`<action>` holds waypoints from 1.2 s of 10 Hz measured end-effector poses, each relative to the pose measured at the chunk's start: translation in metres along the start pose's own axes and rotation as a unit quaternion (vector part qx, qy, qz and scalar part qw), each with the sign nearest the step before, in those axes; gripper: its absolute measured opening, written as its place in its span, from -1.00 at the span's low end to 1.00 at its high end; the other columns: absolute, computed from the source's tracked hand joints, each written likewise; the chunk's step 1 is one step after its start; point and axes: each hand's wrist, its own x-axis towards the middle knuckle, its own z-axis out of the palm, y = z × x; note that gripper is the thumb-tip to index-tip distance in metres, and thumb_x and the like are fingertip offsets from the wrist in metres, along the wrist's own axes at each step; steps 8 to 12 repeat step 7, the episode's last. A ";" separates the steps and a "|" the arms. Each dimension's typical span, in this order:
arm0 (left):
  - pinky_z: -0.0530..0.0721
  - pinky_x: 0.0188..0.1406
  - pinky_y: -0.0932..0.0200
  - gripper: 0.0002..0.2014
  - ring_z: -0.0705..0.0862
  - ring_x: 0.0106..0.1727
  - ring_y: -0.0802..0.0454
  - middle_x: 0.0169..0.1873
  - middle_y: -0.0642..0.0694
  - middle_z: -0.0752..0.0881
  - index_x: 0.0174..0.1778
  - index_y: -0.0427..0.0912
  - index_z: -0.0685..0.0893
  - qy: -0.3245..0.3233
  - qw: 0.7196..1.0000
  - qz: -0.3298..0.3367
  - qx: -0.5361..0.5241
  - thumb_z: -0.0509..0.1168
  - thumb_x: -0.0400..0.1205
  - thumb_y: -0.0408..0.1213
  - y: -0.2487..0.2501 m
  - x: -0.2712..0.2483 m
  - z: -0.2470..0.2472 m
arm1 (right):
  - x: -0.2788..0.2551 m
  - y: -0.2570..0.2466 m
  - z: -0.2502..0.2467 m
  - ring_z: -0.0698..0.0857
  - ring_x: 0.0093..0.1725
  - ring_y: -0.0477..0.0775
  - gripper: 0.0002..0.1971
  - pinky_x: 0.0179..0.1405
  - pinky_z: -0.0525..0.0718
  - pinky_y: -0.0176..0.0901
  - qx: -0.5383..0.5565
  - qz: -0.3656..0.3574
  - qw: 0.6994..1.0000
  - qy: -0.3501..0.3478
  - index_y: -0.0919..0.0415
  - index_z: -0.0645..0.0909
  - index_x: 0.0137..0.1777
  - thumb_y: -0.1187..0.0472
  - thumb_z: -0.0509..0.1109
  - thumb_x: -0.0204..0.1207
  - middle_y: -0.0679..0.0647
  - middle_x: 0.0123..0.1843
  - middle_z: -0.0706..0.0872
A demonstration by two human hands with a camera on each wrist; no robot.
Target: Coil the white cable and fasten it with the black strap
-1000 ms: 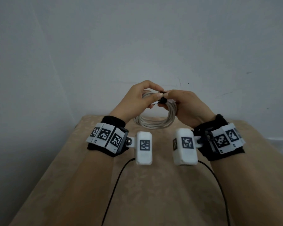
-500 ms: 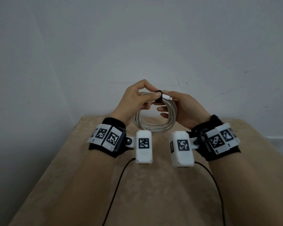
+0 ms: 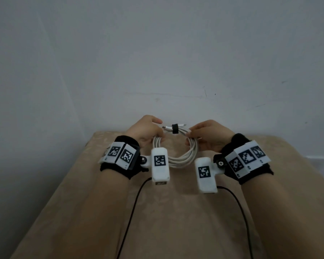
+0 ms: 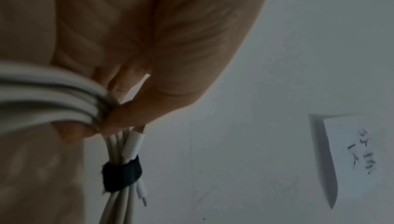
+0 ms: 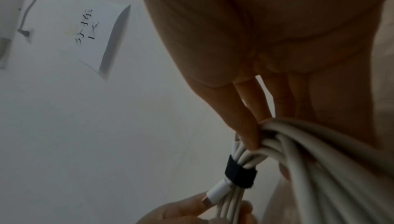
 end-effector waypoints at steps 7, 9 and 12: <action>0.64 0.00 0.07 -0.87 0.63 -0.11 -0.09 -0.18 -0.25 0.64 -0.20 -0.22 0.58 0.003 0.997 0.012 0.073 0.28 0.60 -0.52 -0.011 0.015 0.005 | 0.021 0.018 -0.005 0.59 -0.32 0.04 -0.89 -0.56 0.49 -0.27 -0.146 -0.003 0.988 0.052 0.32 0.70 0.01 0.34 0.37 0.55 0.14 -0.29 0.65; 0.64 0.00 0.07 -0.87 0.63 -0.11 -0.09 -0.18 -0.25 0.64 -0.20 -0.22 0.58 0.003 0.997 0.012 0.073 0.28 0.60 -0.52 -0.011 0.015 0.005 | 0.021 0.018 -0.005 0.59 -0.32 0.04 -0.89 -0.56 0.49 -0.27 -0.146 -0.003 0.988 0.052 0.32 0.70 0.01 0.34 0.37 0.55 0.14 -0.29 0.65; 0.64 0.00 0.07 -0.87 0.63 -0.11 -0.09 -0.18 -0.25 0.64 -0.20 -0.22 0.58 0.003 0.997 0.012 0.073 0.28 0.60 -0.52 -0.011 0.015 0.005 | 0.021 0.018 -0.005 0.59 -0.32 0.04 -0.89 -0.56 0.49 -0.27 -0.146 -0.003 0.988 0.052 0.32 0.70 0.01 0.34 0.37 0.55 0.14 -0.29 0.65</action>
